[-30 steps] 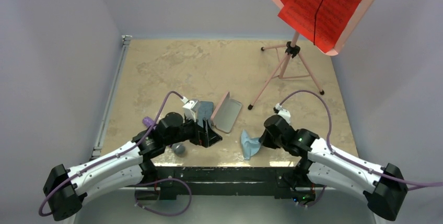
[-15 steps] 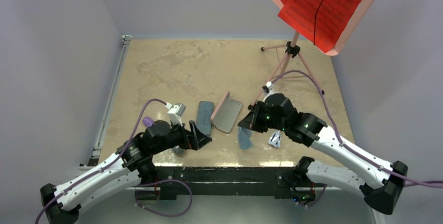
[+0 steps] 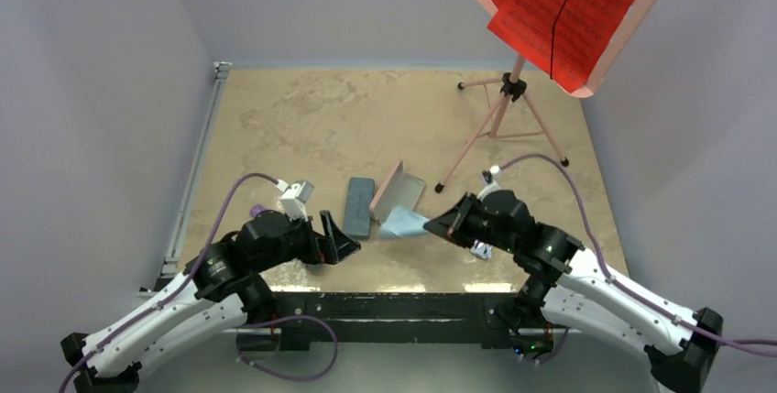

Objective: Organize the sunglasses
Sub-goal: Adjust the glasses cleaning cloth at the center of the board.

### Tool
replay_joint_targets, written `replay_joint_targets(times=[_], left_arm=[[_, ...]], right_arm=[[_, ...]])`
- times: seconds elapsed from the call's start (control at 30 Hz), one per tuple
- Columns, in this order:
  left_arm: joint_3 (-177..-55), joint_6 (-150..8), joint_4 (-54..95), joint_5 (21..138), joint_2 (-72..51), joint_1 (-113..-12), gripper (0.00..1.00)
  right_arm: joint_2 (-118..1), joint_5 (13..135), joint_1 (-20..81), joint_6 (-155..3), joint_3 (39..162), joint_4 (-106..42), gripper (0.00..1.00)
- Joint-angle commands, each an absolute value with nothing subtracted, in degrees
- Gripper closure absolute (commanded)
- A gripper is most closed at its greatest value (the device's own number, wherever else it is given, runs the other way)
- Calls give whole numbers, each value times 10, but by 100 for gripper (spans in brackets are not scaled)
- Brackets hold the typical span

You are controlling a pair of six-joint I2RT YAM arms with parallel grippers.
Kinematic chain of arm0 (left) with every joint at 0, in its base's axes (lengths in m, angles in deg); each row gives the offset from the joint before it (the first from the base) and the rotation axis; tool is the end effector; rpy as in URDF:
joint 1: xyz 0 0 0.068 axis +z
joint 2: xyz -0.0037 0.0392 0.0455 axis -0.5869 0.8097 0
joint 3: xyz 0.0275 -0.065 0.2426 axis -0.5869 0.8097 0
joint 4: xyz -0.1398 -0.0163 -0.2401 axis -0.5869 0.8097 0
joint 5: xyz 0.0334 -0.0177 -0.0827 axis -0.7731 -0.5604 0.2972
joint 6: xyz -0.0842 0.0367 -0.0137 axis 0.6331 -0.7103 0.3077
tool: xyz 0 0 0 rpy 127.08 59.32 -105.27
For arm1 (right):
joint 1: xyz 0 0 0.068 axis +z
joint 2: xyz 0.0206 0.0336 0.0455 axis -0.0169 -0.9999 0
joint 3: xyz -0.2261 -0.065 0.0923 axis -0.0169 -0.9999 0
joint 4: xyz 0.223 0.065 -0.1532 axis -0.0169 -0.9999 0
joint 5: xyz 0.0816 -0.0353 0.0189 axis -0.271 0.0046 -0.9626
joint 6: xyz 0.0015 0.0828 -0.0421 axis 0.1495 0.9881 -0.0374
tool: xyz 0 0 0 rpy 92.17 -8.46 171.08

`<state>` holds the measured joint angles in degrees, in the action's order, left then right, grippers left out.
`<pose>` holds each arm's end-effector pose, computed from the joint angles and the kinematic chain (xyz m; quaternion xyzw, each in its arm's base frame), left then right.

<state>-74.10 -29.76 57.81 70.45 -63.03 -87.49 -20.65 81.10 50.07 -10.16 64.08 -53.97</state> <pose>0.1185 -0.1474 0.2279 -0.0150 0.8569 -0.4045 0.3194 0.1625 0.1898 0.2507 0.1694 0.8322 0.4648 0.2503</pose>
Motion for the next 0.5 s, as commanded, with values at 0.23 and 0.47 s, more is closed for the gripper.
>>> replay_joint_targets(times=[0.23, 0.47], left_arm=[[-773, -310, 394, 828, -359, -888, 0], [-916, -351, 417, 794, -190, -927, 4]], right_arm=[[-34, 950, 501, 99, 385, -732, 100], [-23, 952, 500, 51, 365, -720, 100]])
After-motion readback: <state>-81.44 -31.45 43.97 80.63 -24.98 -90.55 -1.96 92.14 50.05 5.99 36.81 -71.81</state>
